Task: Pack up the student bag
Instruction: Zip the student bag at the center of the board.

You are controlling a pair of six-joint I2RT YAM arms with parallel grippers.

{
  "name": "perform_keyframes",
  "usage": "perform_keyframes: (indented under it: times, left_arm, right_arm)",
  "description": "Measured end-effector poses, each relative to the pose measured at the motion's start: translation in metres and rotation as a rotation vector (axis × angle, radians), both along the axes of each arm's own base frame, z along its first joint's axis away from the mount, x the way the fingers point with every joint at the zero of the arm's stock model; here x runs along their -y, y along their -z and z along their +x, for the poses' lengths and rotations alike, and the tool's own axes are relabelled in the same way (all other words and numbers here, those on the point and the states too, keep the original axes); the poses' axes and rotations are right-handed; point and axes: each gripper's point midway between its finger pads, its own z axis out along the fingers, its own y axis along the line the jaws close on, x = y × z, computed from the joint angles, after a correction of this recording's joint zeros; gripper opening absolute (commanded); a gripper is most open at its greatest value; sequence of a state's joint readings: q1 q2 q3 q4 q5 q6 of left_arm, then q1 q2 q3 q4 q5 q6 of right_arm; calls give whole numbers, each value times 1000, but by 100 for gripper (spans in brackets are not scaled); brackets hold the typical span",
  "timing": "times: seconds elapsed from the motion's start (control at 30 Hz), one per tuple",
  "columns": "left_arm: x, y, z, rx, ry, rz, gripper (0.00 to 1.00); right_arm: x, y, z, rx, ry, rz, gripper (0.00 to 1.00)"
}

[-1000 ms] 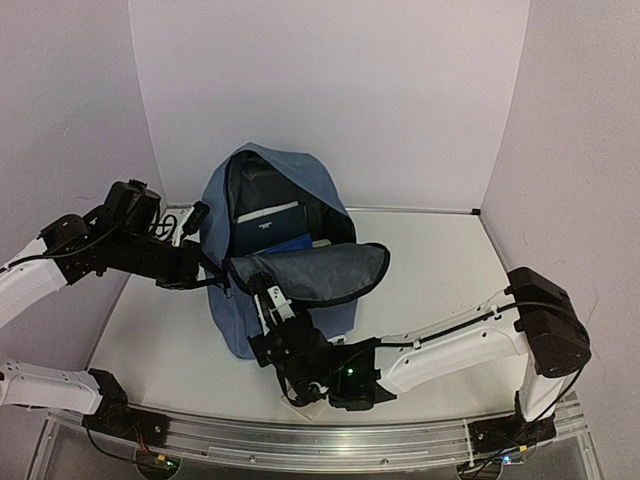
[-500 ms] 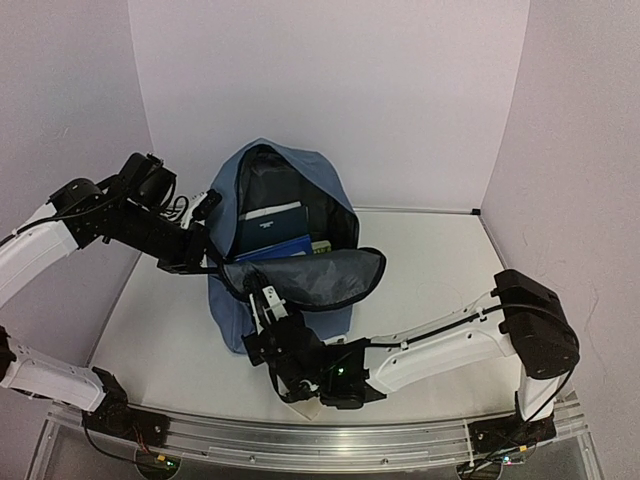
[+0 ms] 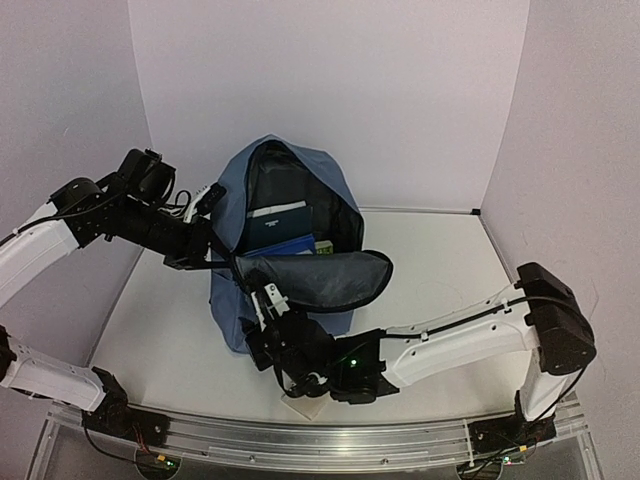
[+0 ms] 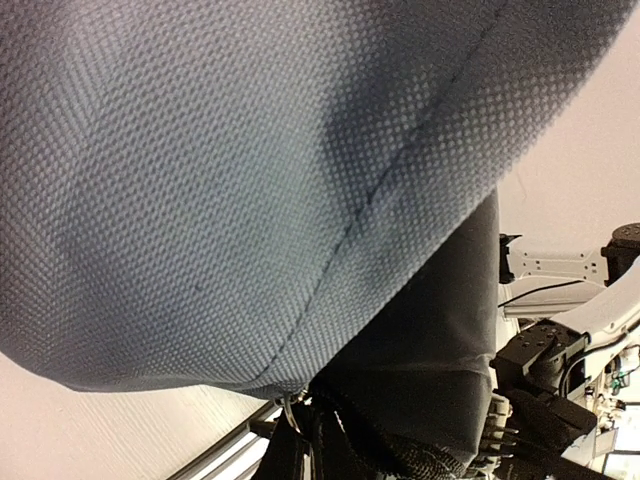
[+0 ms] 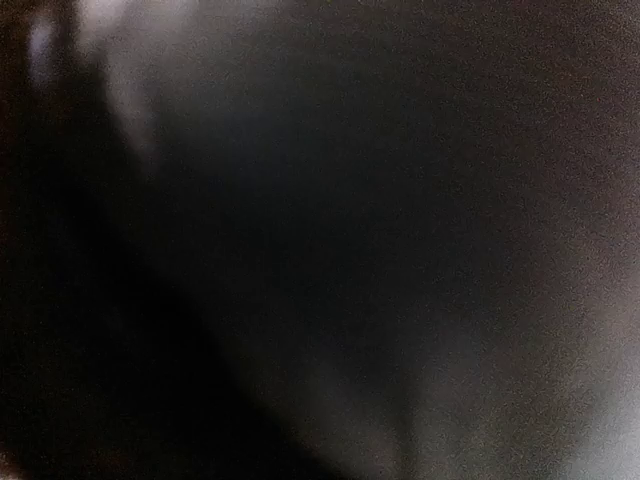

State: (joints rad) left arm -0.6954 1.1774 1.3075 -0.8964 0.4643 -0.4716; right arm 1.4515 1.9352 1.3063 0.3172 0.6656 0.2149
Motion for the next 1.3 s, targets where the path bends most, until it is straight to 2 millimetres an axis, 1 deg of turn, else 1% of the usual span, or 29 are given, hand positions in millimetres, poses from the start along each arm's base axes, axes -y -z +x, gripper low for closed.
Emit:
perform_keyframes:
  times: [0.13,0.2,0.27,0.3,0.4,0.53,0.67,0.87,0.93,1.1,1.17,1.3]
  left_arm:
    - [7,-1,0,-9,15,-43,0]
    - [9,-2,0,-12,17,-51,0]
    - [9,-2,0,-11,18,-56,0]
    - [9,-3,0,-10,19,-58,0]
    - [10,-4,1,-6,19,-63,0]
    - [10,-1,0,-13,20,-59,0]
    - [9,1,0,-16,19,-55,0]
    - [9,1,1,-15,16,-53,0]
    - [9,2,0,-17,19,-51,0]
    - [11,1,-6,-31,49,-61,0]
    - [11,0,-7,-35,59,-68,0]
    - [12,0,-10,-41,72,-71,0]
  right_arm:
    - [-2,-11,-11,-74,-99,12,62]
    - [-2,-15,-10,-124,-130,31,64]
    - [-2,-17,-6,-169,-144,55,63]
    - [-2,-18,-3,-192,-148,67,62]
    - [0,-24,6,-244,-153,107,51]
    - [-1,-30,11,-297,-166,147,48]
    - [0,-35,13,-352,-187,184,42]
    - [3,-55,19,-438,-237,278,38]
    - [3,-64,19,-462,-268,311,37]
    - [0,-90,12,-480,-342,394,27]
    - [-1,-93,10,-487,-358,405,24]
    - [-4,-95,4,-506,-390,411,24]
